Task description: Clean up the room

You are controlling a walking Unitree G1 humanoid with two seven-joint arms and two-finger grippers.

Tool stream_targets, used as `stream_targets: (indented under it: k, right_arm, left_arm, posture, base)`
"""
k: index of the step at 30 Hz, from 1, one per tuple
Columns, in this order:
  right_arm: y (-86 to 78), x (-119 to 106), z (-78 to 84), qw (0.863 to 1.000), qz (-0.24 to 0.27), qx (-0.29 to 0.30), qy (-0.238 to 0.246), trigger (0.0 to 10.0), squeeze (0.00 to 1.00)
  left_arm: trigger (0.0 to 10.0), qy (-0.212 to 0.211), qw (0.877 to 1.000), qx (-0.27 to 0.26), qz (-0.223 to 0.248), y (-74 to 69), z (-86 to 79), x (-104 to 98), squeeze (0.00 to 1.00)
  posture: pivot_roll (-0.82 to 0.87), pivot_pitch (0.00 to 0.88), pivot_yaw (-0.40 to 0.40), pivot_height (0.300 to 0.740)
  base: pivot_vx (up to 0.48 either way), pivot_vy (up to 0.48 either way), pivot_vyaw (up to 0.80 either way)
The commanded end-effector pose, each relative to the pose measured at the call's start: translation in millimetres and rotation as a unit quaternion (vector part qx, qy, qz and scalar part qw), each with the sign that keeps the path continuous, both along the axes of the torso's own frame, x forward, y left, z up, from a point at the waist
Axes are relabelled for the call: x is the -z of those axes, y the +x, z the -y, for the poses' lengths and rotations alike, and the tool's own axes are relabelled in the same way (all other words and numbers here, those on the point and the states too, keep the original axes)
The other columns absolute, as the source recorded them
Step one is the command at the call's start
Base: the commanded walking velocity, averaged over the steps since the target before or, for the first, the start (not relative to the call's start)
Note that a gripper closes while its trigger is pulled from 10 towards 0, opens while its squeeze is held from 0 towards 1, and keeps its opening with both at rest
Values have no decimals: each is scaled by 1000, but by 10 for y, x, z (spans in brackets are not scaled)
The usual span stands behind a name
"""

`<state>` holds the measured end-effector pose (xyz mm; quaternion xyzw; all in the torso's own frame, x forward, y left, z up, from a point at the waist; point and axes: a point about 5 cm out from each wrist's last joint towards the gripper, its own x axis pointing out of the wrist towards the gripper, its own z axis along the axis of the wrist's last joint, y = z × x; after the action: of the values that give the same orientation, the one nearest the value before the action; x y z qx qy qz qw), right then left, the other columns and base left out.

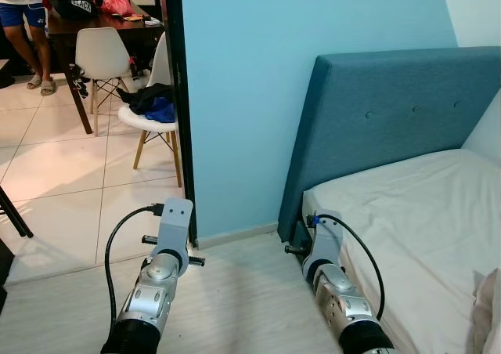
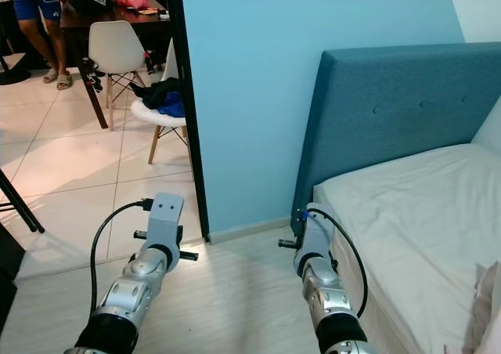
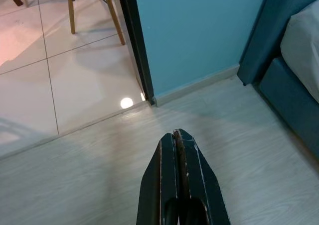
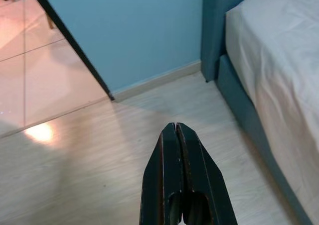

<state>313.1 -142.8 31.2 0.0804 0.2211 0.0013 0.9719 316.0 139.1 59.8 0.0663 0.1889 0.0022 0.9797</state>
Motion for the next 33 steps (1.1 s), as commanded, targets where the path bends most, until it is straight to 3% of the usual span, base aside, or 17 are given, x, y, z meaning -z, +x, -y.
stream_targets:
  k: [1,12,15,23,33]
  right_arm:
    - [-23,11,-11,1000,-2,-1,9,10000,0]
    - [-3,-44,-56,999,22,-26,-41,10000,0]
    - [-25,-34,0,998,28,-9,-55,10000,0]
    - [-96,16,50,999,27,10,-13,10000,0]
    - [-101,30,77,999,19,12,-29,10000,0]
  left_arm:
    - [10000,-7,1000,2,-6,-13,32,35,0]
    - [10000,-29,1000,-4,-8,-42,17,45,0]
    - [10000,-33,999,-15,18,-50,-59,1,0]
    - [10000,-63,997,-24,28,-88,-158,8,0]
    - [10000,-49,998,-19,25,-93,-121,28,0]
  posture:
    - [55,0,-59,740]
    - [45,0,-63,740]
    - [46,0,-66,740]
    - [43,0,-67,740]
    - [38,0,-64,740]
  base:
    - [0,0,0]
    - [0,0,0]
    - [0,0,0]
    - [0,0,0]
    - [0,0,0]
